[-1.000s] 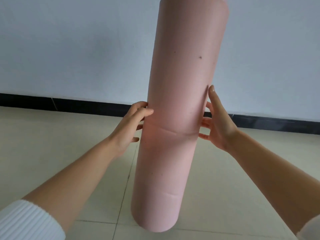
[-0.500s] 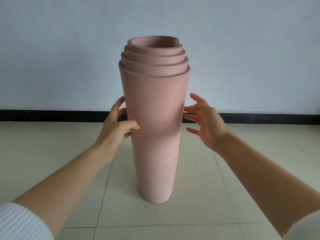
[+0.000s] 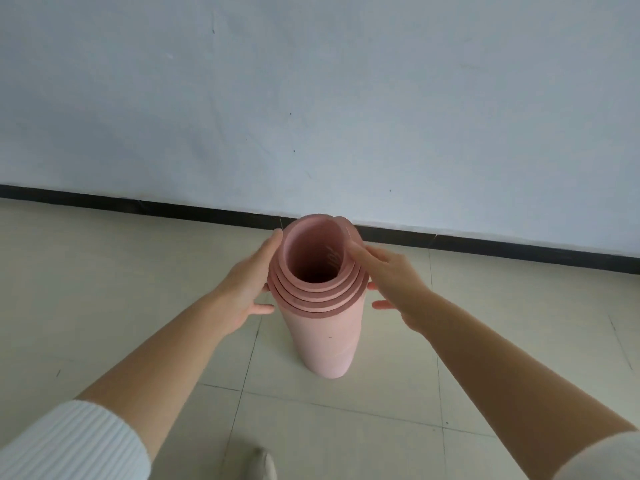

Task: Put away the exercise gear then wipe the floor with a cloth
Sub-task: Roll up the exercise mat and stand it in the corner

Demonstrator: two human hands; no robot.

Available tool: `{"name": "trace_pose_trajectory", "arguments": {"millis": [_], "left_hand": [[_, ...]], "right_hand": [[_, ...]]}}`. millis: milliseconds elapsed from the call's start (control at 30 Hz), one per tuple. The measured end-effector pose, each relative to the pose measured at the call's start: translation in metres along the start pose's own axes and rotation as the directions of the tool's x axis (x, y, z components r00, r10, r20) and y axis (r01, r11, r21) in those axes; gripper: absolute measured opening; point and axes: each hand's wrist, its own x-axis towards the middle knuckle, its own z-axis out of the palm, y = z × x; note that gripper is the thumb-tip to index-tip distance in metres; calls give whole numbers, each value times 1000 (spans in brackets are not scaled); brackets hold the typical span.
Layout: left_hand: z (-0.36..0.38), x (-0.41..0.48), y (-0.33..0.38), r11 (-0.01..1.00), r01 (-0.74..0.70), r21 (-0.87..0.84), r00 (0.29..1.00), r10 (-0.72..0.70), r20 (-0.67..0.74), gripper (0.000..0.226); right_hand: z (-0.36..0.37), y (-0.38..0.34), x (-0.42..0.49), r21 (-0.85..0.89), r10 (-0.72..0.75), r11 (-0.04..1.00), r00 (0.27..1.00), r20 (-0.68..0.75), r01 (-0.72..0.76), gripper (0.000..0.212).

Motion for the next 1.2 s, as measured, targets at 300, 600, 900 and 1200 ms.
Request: {"name": "trace_pose_trajectory", "arguments": {"millis": [300,600,900,1200], "left_hand": [[3,17,15,998,63,-16,997,-64,-32,72],[10,53,52,980,196,42,976,-199,90,39],[15,49,48,968,208,140,974,-218,57,57],[31,75,49,933,115,341,992,-127,11,55]], "right_hand": [[13,-9,25,-35,36,999,988,-148,-41,64],[-3,-36,55,-61,282,957,959,-13,-282,82],[-28,-27,53,-99,302,947,952,-52,-306,79],[-7,-36,88,-152,162,971,976,-143,-183,55]]}}
